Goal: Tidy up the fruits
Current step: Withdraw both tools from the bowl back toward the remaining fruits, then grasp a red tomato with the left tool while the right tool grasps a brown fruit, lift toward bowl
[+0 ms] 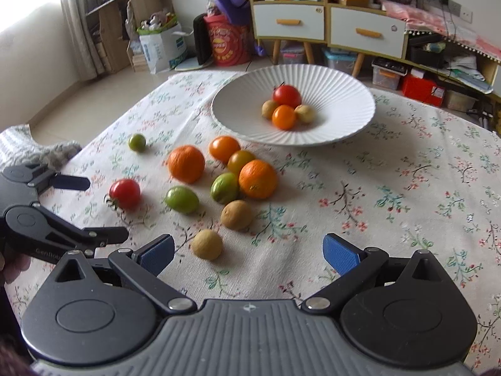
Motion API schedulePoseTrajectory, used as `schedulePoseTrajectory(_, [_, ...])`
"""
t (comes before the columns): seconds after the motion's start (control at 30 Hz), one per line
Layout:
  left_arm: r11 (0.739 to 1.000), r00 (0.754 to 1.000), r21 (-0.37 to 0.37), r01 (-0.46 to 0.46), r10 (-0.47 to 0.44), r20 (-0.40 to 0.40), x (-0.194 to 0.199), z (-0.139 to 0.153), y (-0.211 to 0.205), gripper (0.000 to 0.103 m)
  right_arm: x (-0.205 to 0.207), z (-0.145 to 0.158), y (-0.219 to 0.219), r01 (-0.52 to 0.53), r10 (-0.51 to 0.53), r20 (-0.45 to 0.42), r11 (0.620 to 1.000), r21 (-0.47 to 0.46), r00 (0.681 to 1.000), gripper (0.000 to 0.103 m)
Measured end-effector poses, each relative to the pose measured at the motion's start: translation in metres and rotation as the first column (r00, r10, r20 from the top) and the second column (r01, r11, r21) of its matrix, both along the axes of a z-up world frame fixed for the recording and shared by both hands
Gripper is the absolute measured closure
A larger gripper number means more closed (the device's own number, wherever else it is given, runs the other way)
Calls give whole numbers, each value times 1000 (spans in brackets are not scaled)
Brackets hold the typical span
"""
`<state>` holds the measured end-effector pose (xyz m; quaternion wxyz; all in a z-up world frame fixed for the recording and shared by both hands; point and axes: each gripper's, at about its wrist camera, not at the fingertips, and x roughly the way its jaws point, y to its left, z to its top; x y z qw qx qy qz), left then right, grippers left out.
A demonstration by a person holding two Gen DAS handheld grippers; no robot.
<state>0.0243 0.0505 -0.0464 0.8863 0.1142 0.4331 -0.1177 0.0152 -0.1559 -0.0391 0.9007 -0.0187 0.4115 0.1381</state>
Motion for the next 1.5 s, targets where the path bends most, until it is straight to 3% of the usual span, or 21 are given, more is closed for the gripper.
schedulePoseTrajectory(0.43, [995, 999, -87, -46, 46, 0, 3, -8, 6, 3, -3, -18, 21, -43, 41, -42, 997, -61, 998, 3])
schedulePoseTrajectory(0.7, [992, 998, -108, -62, 64, 8, 7, -9, 1, 3, -8, -26, 33, -65, 62, -29, 991, -115, 998, 8])
schedulePoseTrajectory(0.8, [992, 998, -115, -53, 55, 15, 8, -9, -2, 5, -9, -24, 35, -74, 73, -13, 990, -122, 997, 15])
schedulePoseTrajectory(1.17, [988, 998, -153, -31, 38, 41, 10, -4, -5, 33, -5, -18, 37, -85, 86, 4, 990, -112, 996, 49])
schedulePoseTrajectory(1.5, [984, 998, -173, -35, 44, 51, 11, -2, -2, 50, -5, -16, 39, -93, 94, 6, 991, -101, 996, 62])
